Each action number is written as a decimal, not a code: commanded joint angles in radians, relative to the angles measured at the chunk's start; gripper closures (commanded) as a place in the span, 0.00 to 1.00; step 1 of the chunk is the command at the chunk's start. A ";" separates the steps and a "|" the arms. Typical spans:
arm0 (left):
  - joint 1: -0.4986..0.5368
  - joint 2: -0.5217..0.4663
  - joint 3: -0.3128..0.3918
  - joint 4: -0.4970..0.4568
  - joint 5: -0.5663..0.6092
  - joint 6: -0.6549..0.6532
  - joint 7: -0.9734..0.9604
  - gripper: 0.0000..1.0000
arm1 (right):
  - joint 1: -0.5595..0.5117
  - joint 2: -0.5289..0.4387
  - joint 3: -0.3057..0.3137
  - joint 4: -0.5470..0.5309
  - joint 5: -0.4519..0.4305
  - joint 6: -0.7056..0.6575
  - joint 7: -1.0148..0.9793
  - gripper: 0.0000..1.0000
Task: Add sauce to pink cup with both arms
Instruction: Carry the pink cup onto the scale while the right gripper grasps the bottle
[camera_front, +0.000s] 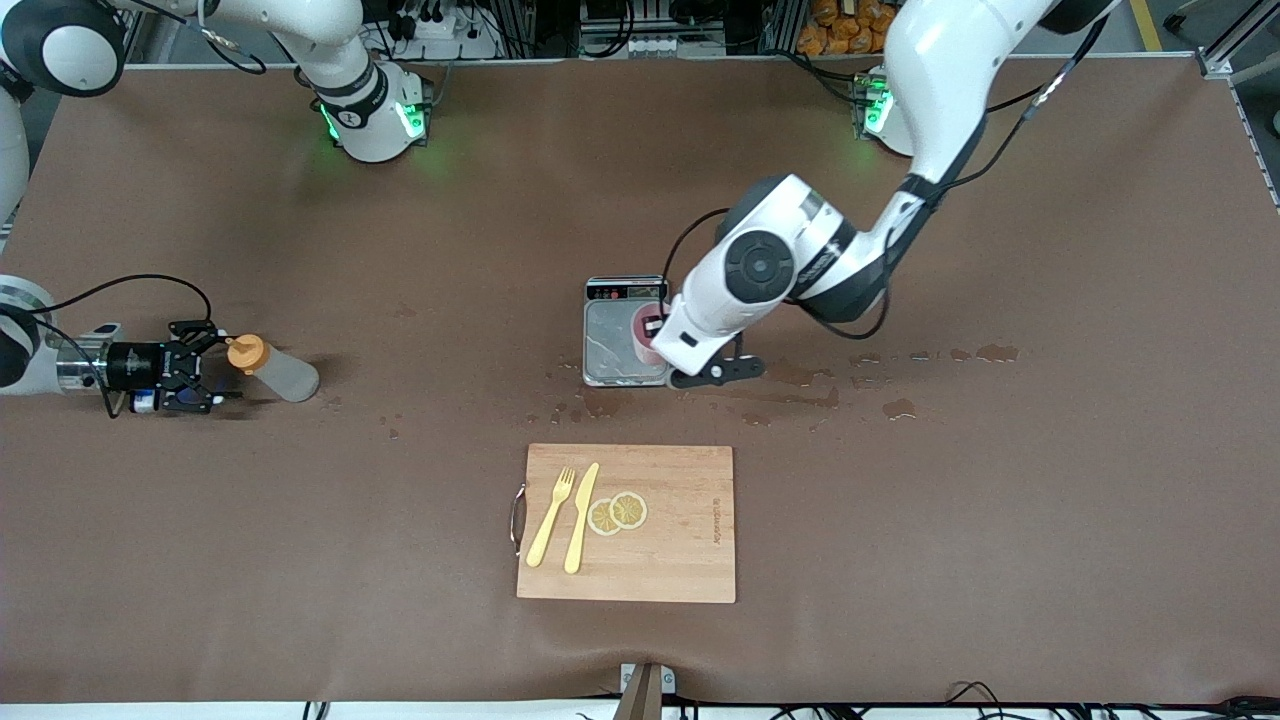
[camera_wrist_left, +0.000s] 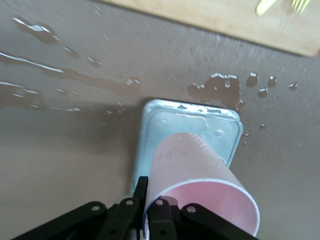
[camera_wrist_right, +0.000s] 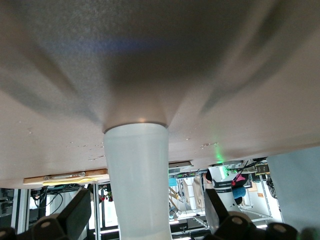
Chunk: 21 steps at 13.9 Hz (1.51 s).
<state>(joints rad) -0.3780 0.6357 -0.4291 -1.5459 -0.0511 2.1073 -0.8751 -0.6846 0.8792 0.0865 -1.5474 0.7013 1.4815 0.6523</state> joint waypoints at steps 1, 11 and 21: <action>-0.056 0.045 0.019 0.041 0.027 0.003 -0.039 1.00 | 0.002 0.026 0.015 0.023 0.018 -0.012 -0.014 0.00; -0.162 0.081 0.093 0.043 0.027 0.066 -0.041 1.00 | 0.037 0.053 0.015 0.013 0.053 -0.009 -0.023 0.00; -0.165 0.070 0.099 0.044 0.028 0.100 -0.048 0.00 | 0.086 0.053 0.018 0.006 0.057 -0.017 -0.019 0.00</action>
<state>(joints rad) -0.5295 0.7159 -0.3429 -1.5187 -0.0464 2.2050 -0.8921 -0.5982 0.9255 0.1050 -1.5484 0.7416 1.4785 0.6381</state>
